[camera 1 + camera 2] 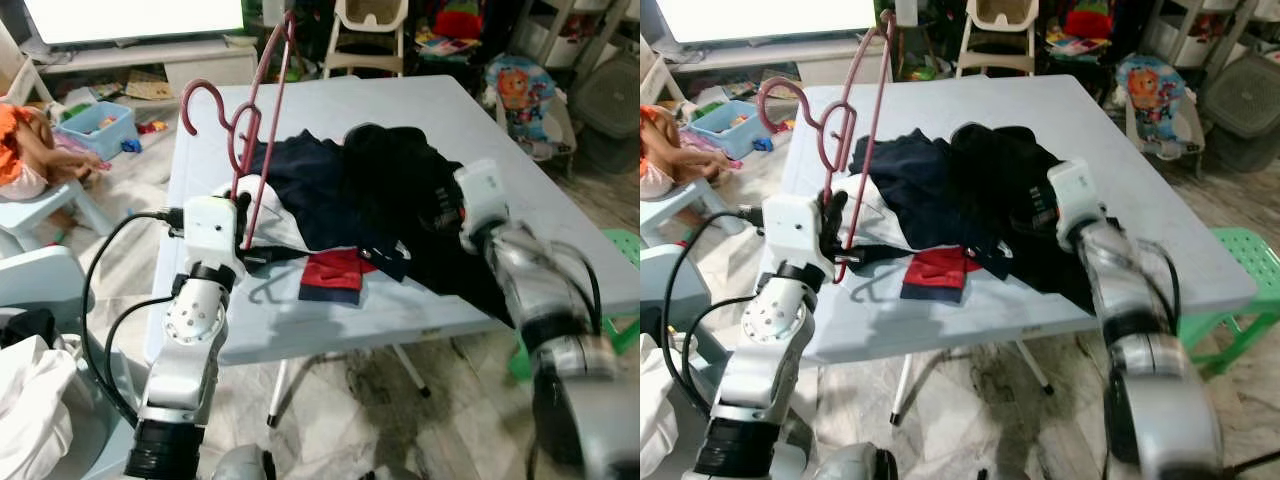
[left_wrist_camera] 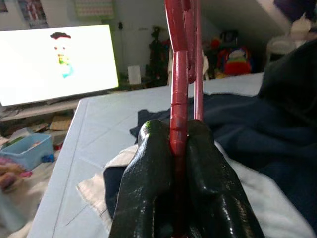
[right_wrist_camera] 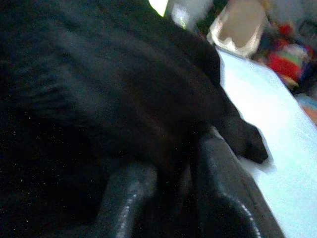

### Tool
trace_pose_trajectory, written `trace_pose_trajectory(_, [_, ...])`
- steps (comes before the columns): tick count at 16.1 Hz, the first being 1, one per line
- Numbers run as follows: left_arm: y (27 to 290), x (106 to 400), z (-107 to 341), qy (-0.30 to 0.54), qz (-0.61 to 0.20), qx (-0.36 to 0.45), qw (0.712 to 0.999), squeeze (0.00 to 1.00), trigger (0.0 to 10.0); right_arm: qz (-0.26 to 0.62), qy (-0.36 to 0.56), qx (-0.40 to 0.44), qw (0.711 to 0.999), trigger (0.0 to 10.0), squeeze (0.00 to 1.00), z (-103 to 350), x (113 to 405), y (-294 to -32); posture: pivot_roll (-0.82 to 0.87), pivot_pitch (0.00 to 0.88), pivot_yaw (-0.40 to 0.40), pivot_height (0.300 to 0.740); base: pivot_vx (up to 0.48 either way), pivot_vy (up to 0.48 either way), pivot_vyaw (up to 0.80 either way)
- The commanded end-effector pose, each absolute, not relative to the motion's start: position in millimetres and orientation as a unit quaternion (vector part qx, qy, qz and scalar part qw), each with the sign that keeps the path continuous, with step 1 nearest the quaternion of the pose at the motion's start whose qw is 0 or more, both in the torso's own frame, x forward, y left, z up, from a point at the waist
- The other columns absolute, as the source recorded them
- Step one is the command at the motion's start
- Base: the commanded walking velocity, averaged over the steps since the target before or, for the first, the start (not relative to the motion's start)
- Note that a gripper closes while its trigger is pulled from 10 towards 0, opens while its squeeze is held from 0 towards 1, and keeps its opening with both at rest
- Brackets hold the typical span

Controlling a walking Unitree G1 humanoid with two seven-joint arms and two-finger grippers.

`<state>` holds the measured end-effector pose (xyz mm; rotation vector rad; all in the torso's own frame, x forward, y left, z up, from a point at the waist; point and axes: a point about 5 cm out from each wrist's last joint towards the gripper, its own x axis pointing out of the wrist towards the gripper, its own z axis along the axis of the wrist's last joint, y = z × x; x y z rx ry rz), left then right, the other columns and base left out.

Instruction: Hang hanger

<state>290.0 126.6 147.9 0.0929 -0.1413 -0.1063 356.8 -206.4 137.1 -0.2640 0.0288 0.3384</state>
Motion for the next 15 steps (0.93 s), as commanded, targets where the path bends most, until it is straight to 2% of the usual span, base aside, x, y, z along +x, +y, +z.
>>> trace_pose_trajectory(1, [126.2, 291.9, 147.6, -0.065, -0.053, 0.052, 0.995, 0.0, 10.0, 0.207, -0.053, -0.115, 0.97, 10.0, 1.0, 160.8, 349.8, -199.7, 0.0, 0.0, -0.016, 0.74, 0.0, 0.0, 0.0])
trace_pose_trajectory(3, [130.1, 291.8, 144.1, -0.056, -0.04, 0.061, 0.996, 0.0, 10.0, 0.229, -0.065, -0.125, 0.963, 10.0, 1.0, 157.9, 328.3, -203.6, -0.01, 0.0, -0.007, 0.74, 0.0, 0.0, 0.0])
trace_pose_trajectory(6, [127.2, 291.0, 143.5, -0.062, -0.035, 0.072, 0.995, 0.0, 10.0, 0.167, -0.109, -0.07, 0.977, 10.0, 1.0, 164.3, 308.4, -209.4, -0.02, 0.0, -0.011, 0.74, 0.0, 0.0, 0.0])
trace_pose_trajectory(12, [127.4, 289.0, 143.0, -0.062, -0.043, 0.08, 0.994, 0.0, 10.0, 0.128, -0.127, -0.016, 0.983, 10.0, 1.0, 175.8, 298.6, -191.3, -0.01, 0.0, -0.005, 0.74, 0.0, 0.0, 0.0])
trace_pose_trajectory(13, [127.6, 289.7, 144.3, -0.064, -0.042, 0.08, 0.994, 0.0, 10.0, 0.121, -0.125, -0.014, 0.985, 10.0, 0.0, 177.3, 299.2, -188.7, -0.01, 0.0, -0.004, 0.74, 0.0, 0.0, 0.0])
trace_pose_trajectory(15, [127.2, 289.3, 144.5, -0.064, -0.041, 0.079, 0.994, 0.0, 10.0, 0.105, -0.124, -0.009, 0.987, 10.0, 0.0, 179.9, 301.2, -188.4, -0.01, 0.0, -0.004, 0.74, -0.133, 0.0, 0.0])
